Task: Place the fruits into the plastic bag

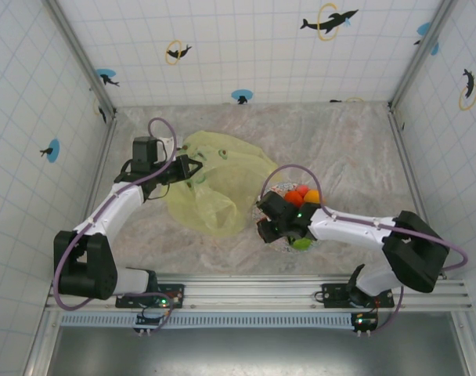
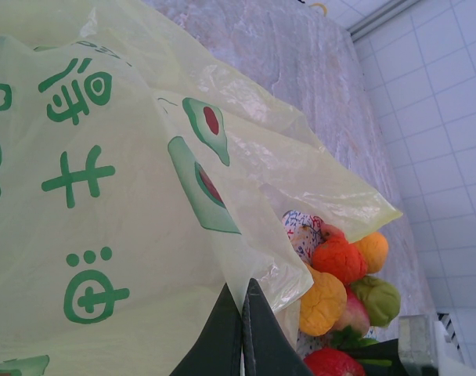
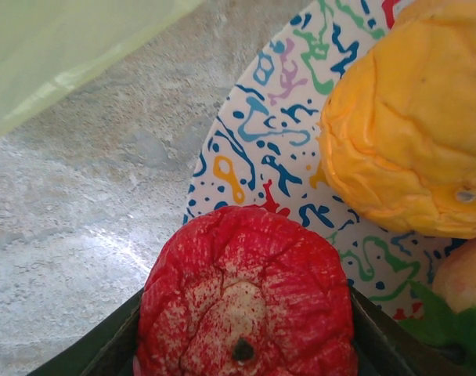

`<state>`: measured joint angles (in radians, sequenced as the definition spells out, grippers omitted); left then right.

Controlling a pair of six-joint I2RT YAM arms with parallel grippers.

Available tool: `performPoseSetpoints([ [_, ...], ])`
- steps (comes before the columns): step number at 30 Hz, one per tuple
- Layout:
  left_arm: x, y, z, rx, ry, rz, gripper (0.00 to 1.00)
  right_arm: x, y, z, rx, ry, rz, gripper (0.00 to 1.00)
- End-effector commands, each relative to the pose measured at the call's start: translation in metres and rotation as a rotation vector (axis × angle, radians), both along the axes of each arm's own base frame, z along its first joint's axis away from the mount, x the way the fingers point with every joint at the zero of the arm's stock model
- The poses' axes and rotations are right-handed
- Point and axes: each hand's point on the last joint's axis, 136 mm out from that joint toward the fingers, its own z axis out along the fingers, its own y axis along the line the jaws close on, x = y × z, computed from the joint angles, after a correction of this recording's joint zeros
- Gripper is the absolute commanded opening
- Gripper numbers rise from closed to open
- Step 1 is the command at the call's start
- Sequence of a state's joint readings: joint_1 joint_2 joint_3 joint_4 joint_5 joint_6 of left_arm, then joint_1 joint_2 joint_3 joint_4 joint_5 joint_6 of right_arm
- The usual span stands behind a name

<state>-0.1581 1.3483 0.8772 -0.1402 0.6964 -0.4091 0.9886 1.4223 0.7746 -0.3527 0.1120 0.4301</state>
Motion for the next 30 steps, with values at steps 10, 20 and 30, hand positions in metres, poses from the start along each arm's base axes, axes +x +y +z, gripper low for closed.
performPoseSetpoints([
  [10,-0.006,-0.007,0.011,-0.044,-0.034,-0.043,0.0,0.042,0.035,0.114,0.394,-0.283,0.049,0.54],
  [20,-0.014,-0.016,0.02,-0.109,-0.04,-0.092,0.0,0.075,0.092,0.105,0.504,-0.294,0.123,0.54],
  [30,-0.02,-0.025,0.025,-0.185,-0.005,-0.113,0.0,0.1,0.132,0.081,0.559,-0.311,0.131,0.54],
])
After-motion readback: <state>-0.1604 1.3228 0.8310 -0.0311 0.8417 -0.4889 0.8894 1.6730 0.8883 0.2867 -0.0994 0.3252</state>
